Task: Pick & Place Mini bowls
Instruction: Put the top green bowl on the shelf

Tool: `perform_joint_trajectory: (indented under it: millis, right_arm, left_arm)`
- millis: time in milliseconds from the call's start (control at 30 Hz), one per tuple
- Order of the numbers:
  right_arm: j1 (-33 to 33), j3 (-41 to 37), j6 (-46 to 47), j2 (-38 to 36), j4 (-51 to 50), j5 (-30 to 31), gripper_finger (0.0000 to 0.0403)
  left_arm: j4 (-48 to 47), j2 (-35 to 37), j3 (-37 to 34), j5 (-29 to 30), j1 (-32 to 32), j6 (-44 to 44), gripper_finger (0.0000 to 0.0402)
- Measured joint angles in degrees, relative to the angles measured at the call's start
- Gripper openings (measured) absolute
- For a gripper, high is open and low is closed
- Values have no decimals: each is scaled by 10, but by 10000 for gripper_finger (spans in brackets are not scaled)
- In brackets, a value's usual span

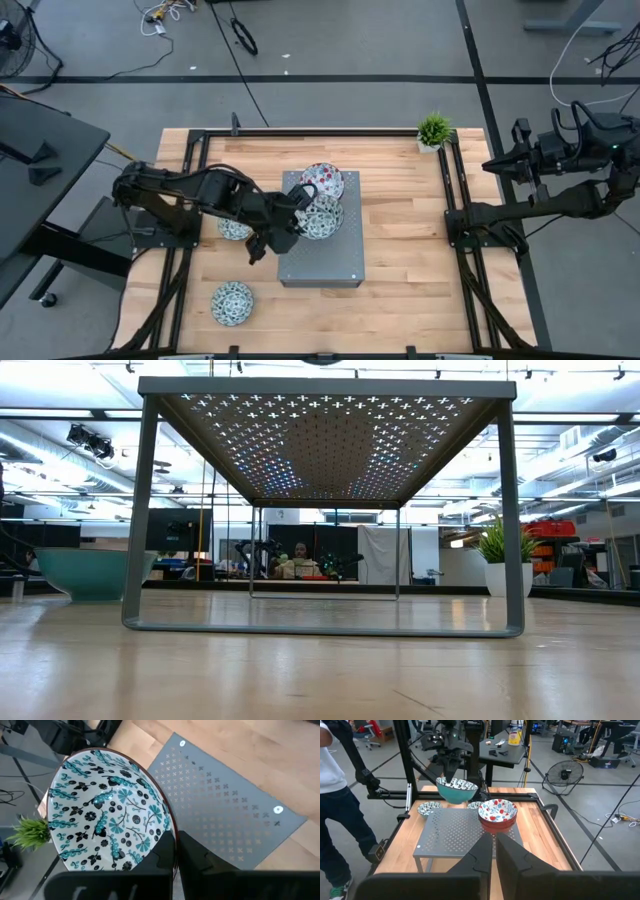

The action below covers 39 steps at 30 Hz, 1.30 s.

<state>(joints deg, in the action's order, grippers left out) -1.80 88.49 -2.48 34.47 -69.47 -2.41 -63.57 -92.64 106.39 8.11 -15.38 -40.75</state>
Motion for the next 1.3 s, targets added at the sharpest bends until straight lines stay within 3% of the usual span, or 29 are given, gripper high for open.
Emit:
perform_joint_trajectory:
  millis: [433,833,1133,1300]
  right_arm:
    - [0,0,0,0,0,0,29]
    - [0,0,0,0,0,0,29]
    - [0,0,0,0,0,0,29]
    - [0,0,0,0,0,0,29]
  left_arm:
    - [-12,30,0,13,-51,8,9]
    - [-28,135,0,17,-46,36,9]
    - [14,229,-180,4,-20,44,9]
    - [41,254,-237,-32,-5,53,9]
